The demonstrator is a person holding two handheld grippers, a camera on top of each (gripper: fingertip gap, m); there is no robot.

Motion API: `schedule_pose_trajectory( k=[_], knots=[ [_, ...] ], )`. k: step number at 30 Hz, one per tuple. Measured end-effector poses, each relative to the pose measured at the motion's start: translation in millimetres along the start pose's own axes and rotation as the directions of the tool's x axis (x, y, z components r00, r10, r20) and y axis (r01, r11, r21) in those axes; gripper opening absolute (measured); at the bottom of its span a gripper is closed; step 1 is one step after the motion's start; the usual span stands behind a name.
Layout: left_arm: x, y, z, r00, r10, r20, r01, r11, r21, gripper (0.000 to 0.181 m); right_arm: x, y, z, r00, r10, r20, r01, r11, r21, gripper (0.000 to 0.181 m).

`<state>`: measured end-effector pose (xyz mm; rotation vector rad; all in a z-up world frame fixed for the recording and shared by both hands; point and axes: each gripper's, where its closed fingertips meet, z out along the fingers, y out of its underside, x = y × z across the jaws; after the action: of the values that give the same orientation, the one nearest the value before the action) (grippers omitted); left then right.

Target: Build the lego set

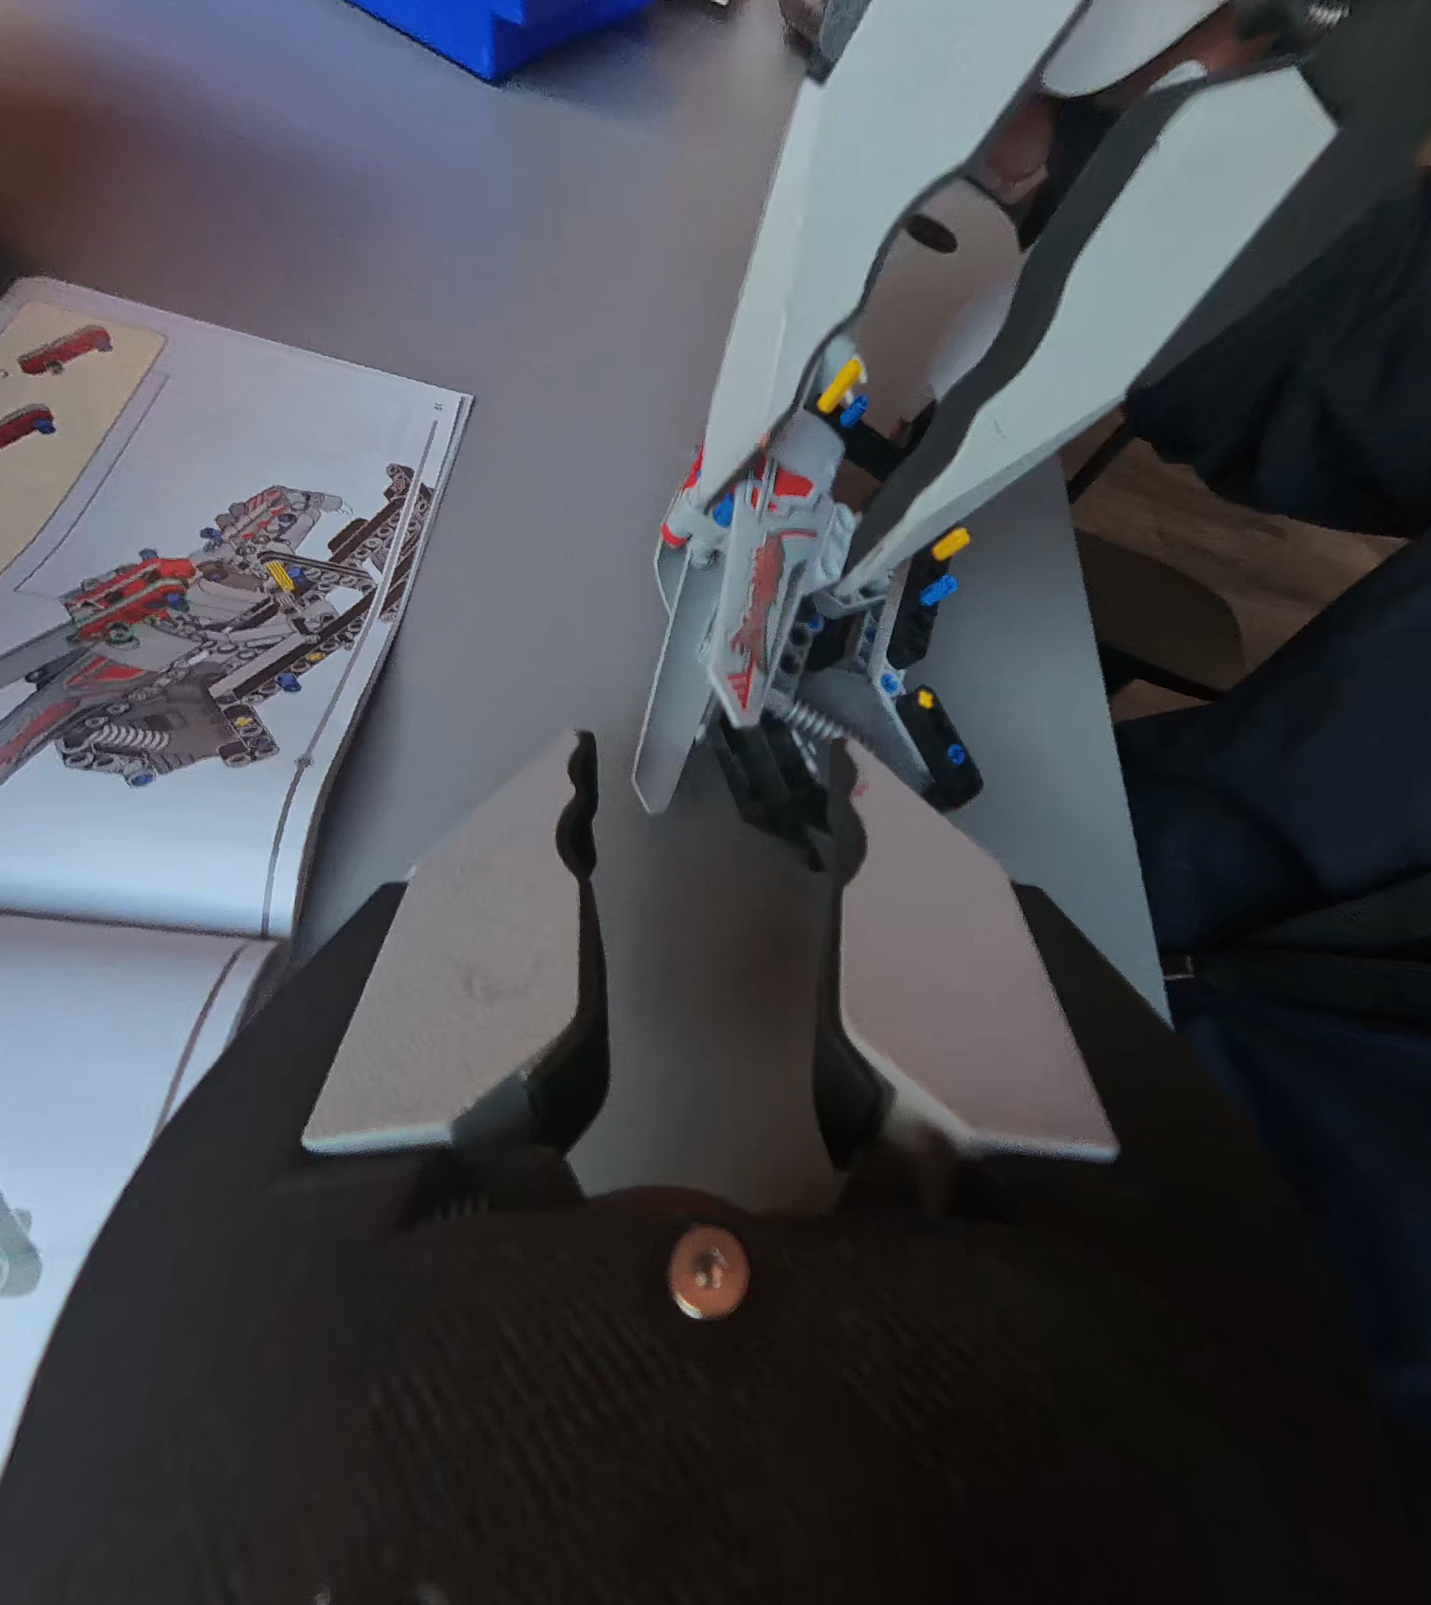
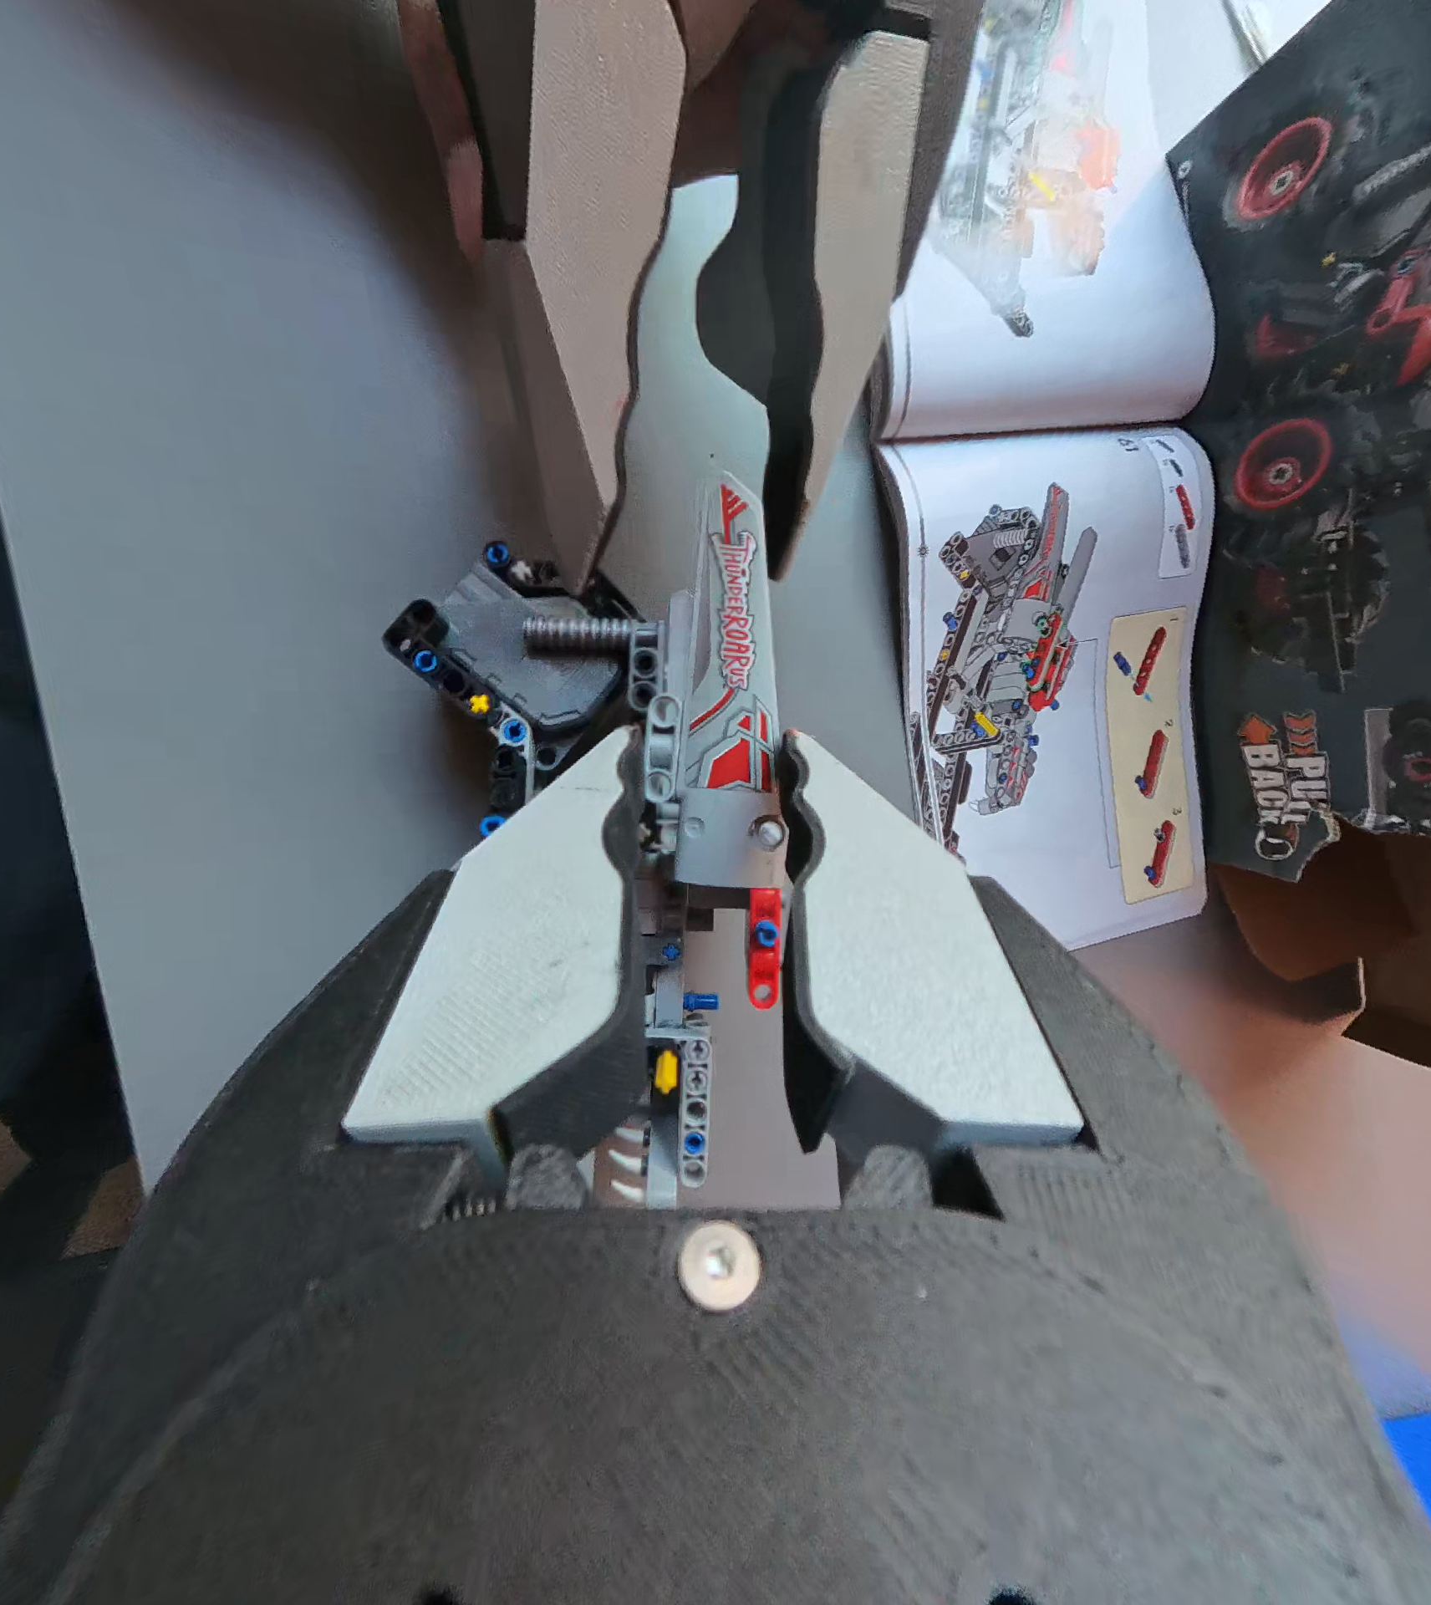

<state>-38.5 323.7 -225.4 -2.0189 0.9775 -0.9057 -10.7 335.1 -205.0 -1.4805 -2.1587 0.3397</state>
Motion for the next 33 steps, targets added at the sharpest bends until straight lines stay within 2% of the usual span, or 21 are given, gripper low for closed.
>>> schedule_pose_trajectory(
  k=[1,4,7,11,16,21,22,23,26,28,30,31,33],
  knots=[
    [2.5,2.0,-2.3,1.0,-0.007,-0.012,0.007,1.0,0.001,0.052,-0.6,-0.9,-2.5,1.0,0.008,0.008,-0.008,1.0,0.012,0.028],
    [11.4,6.7,0.0,0.999,-0.016,-0.045,0.016,1.0,0.001,0.056,-4.9,-1.4,-4.7,1.0,0.012,0.029,-0.012,1.0,0.021,0.028],
    [25.3,11.3,9.3,0.997,0.032,-0.077,-0.034,0.999,-0.027,0.06,-7.5,1.3,-4.8,1.0,0.006,0.014,-0.006,1.0,0.008,0.028],
    [36.7,13.5,19.1,0.991,0.119,-0.057,-0.121,0.992,-0.035,0.051,-8.2,4.5,-7.5,0.999,0.043,0.008,-0.043,0.999,0.032,0.028],
    [43.8,15.9,19.5,0.98,0.2,-0.009,-0.2,0.979,-0.034,0.07,-15.6,8.5,-12.0,0.997,0.064,0.043,-0.068,0.994,0.084,0.029],
    [53.2,6.7,16.5,0.984,0.155,0.091,-0.16,0.986,0.052,0.076,-12.6,9.2,-15.8,0.997,0.034,0.065,-0.041,0.994,0.101,0.028],
    [54.5,6.0,18.7,0.983,0.131,0.127,-0.139,0.989,0.058,0.085,-11.8,8.9,-15.3,0.998,0.024,0.066,-0.03,0.995,0.099,0.028],
    [53.6,7.2,21.9,0.977,0.11,0.183,-0.121,0.991,0.051,0.095,-10.7,8.5,-14.5,0.998,0.015,0.067,-0.022,0.995,0.098,0.028],
    [48.6,15.5,26.4,0.918,0.119,0.378,-0.121,0.993,-0.018,0.095,-10.7,6.1,-12.0,0.996,0.013,0.086,-0.022,0.994,0.108,0.028],
    [60.4,16.1,30.3,0.908,0.161,0.388,-0.162,0.986,-0.03,0.093,-10.7,6.3,-10.1,0.996,0.006,0.086,-0.015,0.994,0.111,0.028],
    [70.2,9.0,30.9,0.91,0.19,0.37,-0.21,0.978,0.013,0.092,-10.7,6.2,-9.4,0.996,0.005,0.089,-0.016,0.992,0.121,0.028],
    [70.3,7.9,30.8,0.912,0.189,0.365,-0.211,0.977,0.021,0.085,-11.0,5.5,-9.9,0.996,0.007,0.093,-0.02,0.991,0.133,0.028],
    [67.4,11.4,33.6,0.923,0.161,0.348,-0.172,0.985,0.001,0.085,-12.2,5.1,-11.2,0.995,0.014,0.1,-0.03,0.988,0.153,0.028]
  ],
)
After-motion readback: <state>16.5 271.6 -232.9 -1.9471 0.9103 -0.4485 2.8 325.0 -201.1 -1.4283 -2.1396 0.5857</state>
